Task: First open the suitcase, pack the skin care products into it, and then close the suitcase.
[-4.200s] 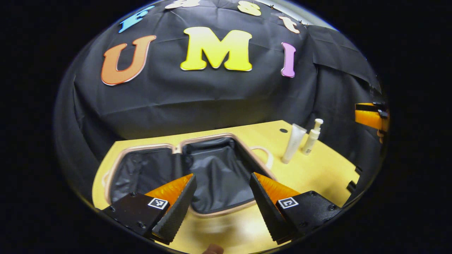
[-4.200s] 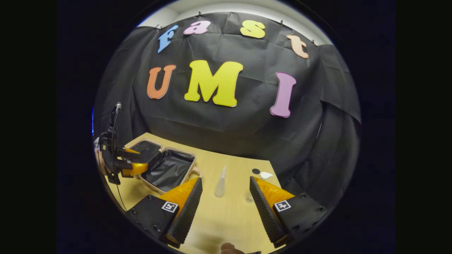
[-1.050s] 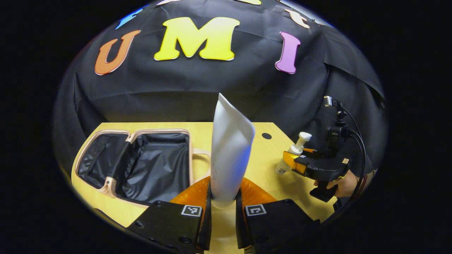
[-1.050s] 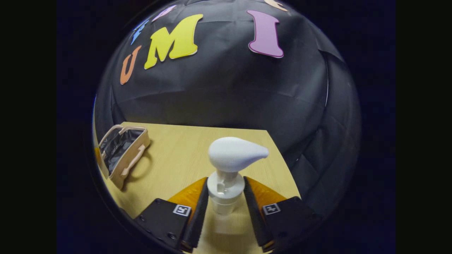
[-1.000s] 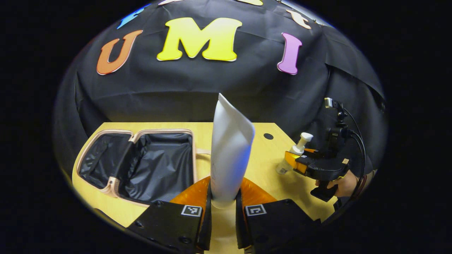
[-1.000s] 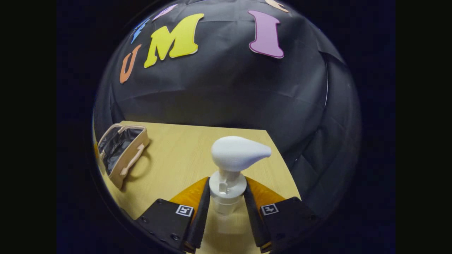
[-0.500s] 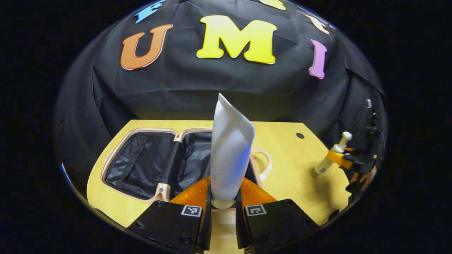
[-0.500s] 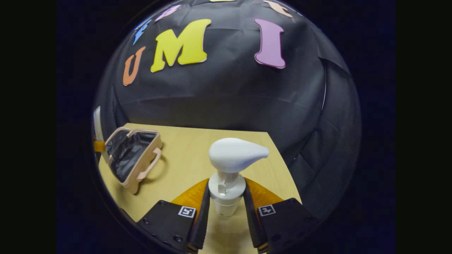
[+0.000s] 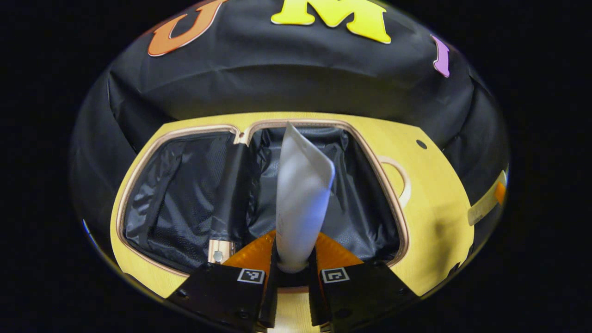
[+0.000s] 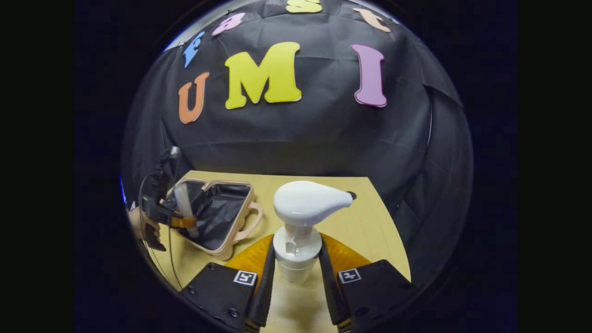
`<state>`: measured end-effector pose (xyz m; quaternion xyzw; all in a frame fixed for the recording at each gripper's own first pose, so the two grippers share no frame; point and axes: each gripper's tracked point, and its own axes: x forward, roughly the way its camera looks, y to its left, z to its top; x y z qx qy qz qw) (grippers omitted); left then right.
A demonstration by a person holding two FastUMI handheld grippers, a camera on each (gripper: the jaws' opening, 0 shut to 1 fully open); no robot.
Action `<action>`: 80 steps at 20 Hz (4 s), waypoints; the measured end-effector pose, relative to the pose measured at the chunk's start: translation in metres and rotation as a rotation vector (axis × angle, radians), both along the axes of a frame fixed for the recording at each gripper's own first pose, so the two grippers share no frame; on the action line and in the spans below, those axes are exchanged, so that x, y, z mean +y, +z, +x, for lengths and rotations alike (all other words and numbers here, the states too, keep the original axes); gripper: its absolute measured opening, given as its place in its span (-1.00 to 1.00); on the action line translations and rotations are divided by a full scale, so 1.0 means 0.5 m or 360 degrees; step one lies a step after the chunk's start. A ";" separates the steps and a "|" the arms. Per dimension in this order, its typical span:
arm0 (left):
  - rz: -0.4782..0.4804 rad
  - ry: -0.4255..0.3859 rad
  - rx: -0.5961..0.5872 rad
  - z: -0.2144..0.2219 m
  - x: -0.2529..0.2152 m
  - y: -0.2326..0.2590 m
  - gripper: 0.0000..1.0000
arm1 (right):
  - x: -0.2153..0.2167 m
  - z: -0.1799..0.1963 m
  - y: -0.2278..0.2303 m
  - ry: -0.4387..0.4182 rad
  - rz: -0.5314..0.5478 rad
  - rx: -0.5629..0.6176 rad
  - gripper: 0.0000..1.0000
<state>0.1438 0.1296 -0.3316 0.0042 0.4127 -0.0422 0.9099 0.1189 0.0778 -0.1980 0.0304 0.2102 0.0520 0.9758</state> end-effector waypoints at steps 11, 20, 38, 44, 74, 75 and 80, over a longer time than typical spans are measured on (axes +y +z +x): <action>0.0122 -0.0060 0.0089 0.058 -0.006 -0.032 -0.47 | 0.038 -0.011 -0.005 0.0010 -0.0013 0.0053 -0.07; 0.0153 -0.0087 0.0071 0.088 -0.008 -0.044 -0.29 | 0.068 -0.006 -0.017 0.0073 -0.0032 0.0089 -0.07; -0.0065 0.0159 -0.0617 -0.032 0.115 0.222 0.70 | 0.393 0.120 0.029 0.0440 0.0079 0.0141 -0.07; -0.0011 0.0135 -0.1029 -0.128 0.206 0.376 0.87 | 0.488 0.170 -0.105 0.0453 0.0052 0.0421 -0.07; -0.0573 0.0763 -0.0831 -0.087 0.598 0.199 0.94 | 0.531 0.251 -0.204 0.0150 0.0169 0.0657 0.58; -0.0710 0.0799 -0.0776 -0.081 0.596 0.181 0.93 | 0.536 0.229 -0.176 0.0216 0.0197 0.0615 0.51; -0.1142 0.1027 -0.0665 -0.053 0.655 0.102 0.94 | 0.472 0.055 -0.041 0.0340 0.0272 0.0422 0.60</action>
